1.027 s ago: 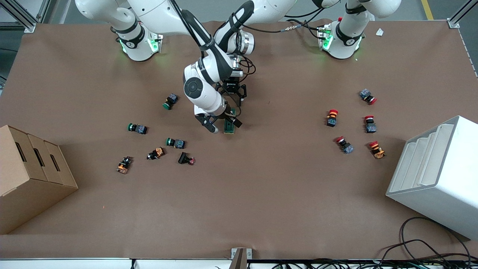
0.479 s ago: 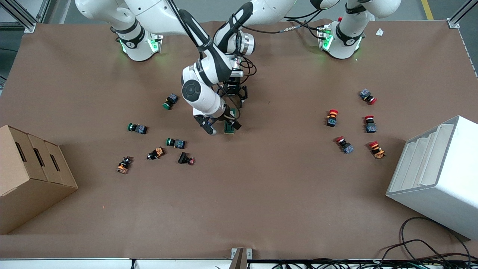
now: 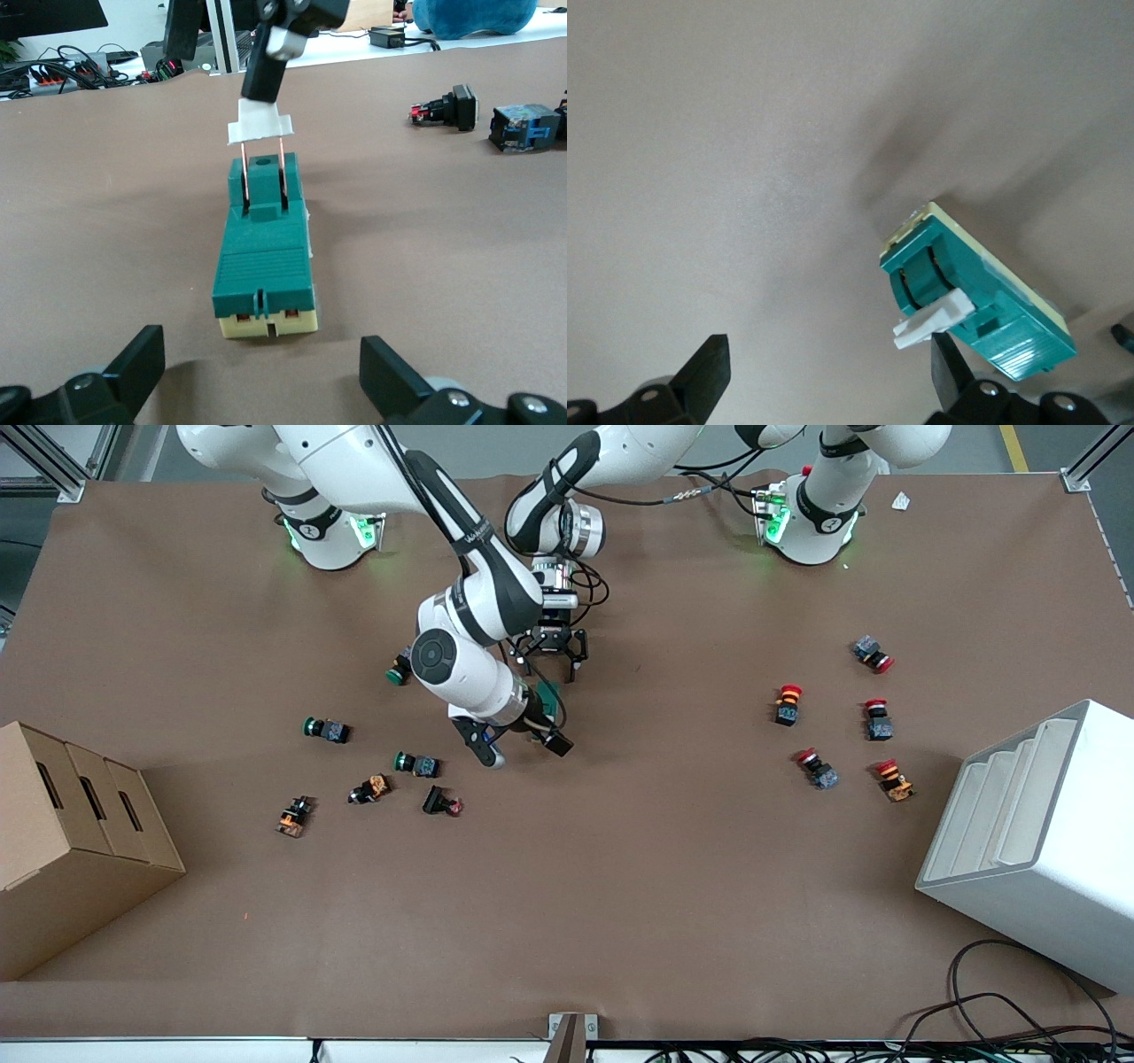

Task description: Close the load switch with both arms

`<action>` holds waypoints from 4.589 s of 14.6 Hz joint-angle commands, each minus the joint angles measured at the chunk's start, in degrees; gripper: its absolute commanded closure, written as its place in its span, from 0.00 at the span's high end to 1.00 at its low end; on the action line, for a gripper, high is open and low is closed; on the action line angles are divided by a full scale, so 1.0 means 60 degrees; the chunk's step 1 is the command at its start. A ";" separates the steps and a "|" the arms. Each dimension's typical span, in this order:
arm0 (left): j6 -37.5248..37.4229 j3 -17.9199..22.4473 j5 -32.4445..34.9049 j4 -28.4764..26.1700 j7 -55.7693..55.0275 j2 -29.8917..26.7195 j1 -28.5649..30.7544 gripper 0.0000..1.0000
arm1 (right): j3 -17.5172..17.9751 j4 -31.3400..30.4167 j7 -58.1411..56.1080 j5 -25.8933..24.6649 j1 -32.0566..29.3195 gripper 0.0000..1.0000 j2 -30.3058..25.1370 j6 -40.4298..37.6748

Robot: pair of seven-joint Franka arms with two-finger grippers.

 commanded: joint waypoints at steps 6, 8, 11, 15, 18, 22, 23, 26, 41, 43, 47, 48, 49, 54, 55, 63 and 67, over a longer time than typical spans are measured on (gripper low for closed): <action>-0.0099 0.0100 0.0221 0.0384 -0.0046 0.0278 -0.0034 1.00 | -0.0015 0.0988 0.0130 -0.0007 -0.0071 1.00 0.1014 0.0135; -0.0099 0.0115 0.0221 0.0442 -0.0046 0.0278 -0.0019 1.00 | -0.0015 0.1325 0.0115 -0.0095 -0.0159 1.00 0.1380 0.0150; -0.0099 0.0115 0.0221 0.0457 -0.0031 0.0278 -0.0019 1.00 | -0.0030 0.1473 0.0086 -0.0592 -0.0437 1.00 0.1587 0.0150; -0.0099 0.0129 0.0221 0.0457 -0.0031 0.0278 -0.0019 1.00 | -0.0030 0.1488 -0.0628 -0.1543 -0.1343 1.00 0.1310 -0.0535; -0.0099 0.0115 0.0221 0.0457 0.0042 0.0263 -0.0019 1.00 | -0.0044 0.1430 -0.2063 -0.2247 -0.2500 1.00 0.0447 -0.1577; -0.0099 0.0028 0.0017 0.0457 0.0321 -0.0087 0.0054 0.99 | -0.0030 0.1473 -0.4828 -0.4106 -0.4418 1.00 -0.0681 -0.3435; -0.0099 -0.0002 -0.0230 0.0457 0.0335 -0.0233 0.0068 0.99 | -0.0030 0.1473 -0.5749 -0.4429 -0.4828 1.00 -0.1032 -0.4019; -0.0026 -0.0178 -0.1357 0.0472 0.0990 -0.0862 0.0098 0.99 | -0.0030 0.1517 -0.8488 -0.5322 -0.6015 1.00 -0.1810 -0.5238; -0.0055 -0.0119 -0.9676 0.1980 0.8386 -0.4685 0.2540 1.00 | -0.0015 0.4037 -1.1559 -0.6424 -0.7791 1.00 -0.2837 -0.9738; -0.0171 -0.0090 -1.0541 0.2010 0.9325 -0.5169 0.3331 1.00 | -0.0015 0.4241 -1.1559 -0.6410 -0.7821 1.00 -0.2779 -0.9869; -0.1560 -0.0076 -1.1685 0.3309 1.2030 -0.5348 0.4899 1.00 | -0.0030 0.4389 -1.1501 -0.6424 -0.7806 1.00 -0.2764 -0.9899; -0.1912 -0.0075 -1.1920 0.3691 1.2924 -0.5347 0.5338 1.00 | -0.0030 0.4403 -1.1501 -0.6352 -0.7792 1.00 -0.2793 -1.0059; -0.2177 -0.0090 -1.2241 0.3912 1.3789 -0.5434 0.5893 1.00 | -0.0030 0.4403 -1.1501 -0.6336 -0.7791 1.00 -0.2808 -1.0205; -0.2414 -0.0134 -1.3340 0.4075 1.6051 -0.6020 0.8063 1.00 | -0.0015 0.4228 -1.1472 -0.6380 -0.7835 1.00 -0.3276 -1.0296; -0.2428 -0.0120 -1.3604 0.4076 1.6314 -0.6181 0.8342 1.00 | -0.0015 0.4213 -1.1457 -0.6380 -0.7821 1.00 -0.3277 -1.0208; -0.2792 0.0758 -1.5889 0.3272 2.0983 -0.7630 0.9984 1.00 | -0.0247 0.1652 -1.1120 -0.6351 -0.7295 1.00 -0.5311 -0.8963; -0.3703 0.1827 -1.6770 0.2409 2.2874 -0.8626 1.0117 1.00 | -0.0440 0.1649 -1.1149 -0.6351 -0.7205 1.00 -0.5474 -0.9166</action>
